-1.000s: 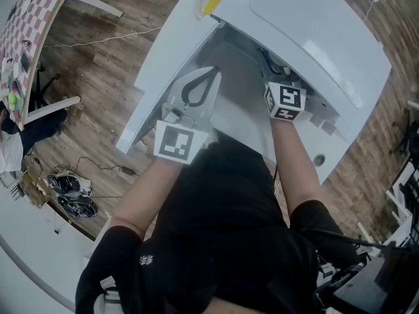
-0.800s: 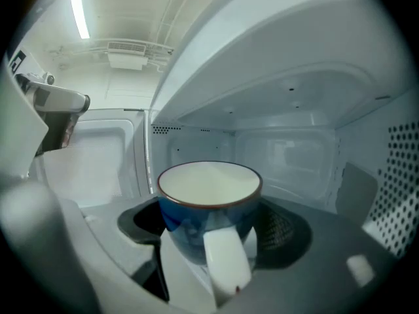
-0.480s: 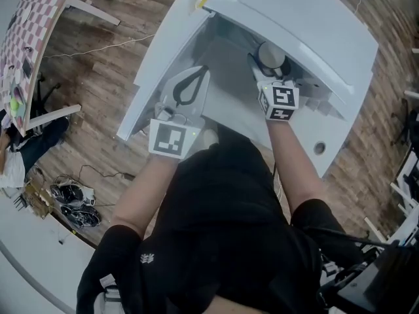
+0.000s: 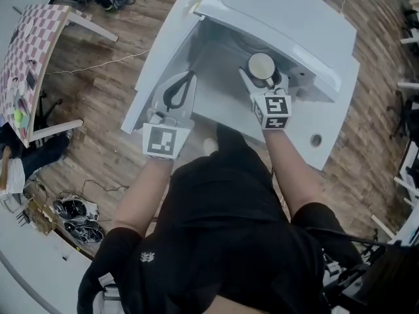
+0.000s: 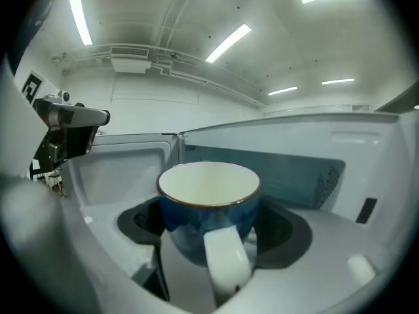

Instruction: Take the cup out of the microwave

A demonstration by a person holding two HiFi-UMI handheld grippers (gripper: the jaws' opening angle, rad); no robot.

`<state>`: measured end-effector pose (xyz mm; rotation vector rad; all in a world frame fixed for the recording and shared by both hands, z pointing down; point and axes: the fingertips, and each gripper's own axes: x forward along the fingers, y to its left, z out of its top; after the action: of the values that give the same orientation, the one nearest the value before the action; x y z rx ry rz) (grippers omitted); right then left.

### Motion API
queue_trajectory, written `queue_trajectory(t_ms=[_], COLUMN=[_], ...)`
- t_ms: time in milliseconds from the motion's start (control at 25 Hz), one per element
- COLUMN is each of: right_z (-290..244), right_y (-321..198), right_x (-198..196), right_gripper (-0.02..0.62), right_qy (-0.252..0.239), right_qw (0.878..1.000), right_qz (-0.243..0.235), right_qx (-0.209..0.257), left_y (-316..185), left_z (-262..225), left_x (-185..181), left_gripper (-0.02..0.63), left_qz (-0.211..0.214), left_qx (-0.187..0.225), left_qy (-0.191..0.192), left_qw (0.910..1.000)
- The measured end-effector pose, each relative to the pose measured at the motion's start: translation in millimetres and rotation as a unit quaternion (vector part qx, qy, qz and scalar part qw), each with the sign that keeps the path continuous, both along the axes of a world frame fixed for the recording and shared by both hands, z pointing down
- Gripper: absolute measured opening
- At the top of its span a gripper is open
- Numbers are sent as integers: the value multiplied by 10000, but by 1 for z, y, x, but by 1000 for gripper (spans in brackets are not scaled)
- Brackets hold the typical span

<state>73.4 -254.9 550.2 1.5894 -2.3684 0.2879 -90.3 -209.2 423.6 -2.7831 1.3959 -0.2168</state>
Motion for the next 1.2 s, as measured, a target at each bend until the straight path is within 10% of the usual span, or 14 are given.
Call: queue_trajectory(t_ms=[1200], right_z=[-143], right_y=[47], right_x=[14], right_gripper=[390], right_qy=[-4], right_qw=[9987], right_qz=[-427], right_qx=[270], left_y=[8], left_z=[-108], left_x=[2], left_gripper=[5], left_qz=[141], left_qx=[724], left_qy=[106], left_qw=[9972])
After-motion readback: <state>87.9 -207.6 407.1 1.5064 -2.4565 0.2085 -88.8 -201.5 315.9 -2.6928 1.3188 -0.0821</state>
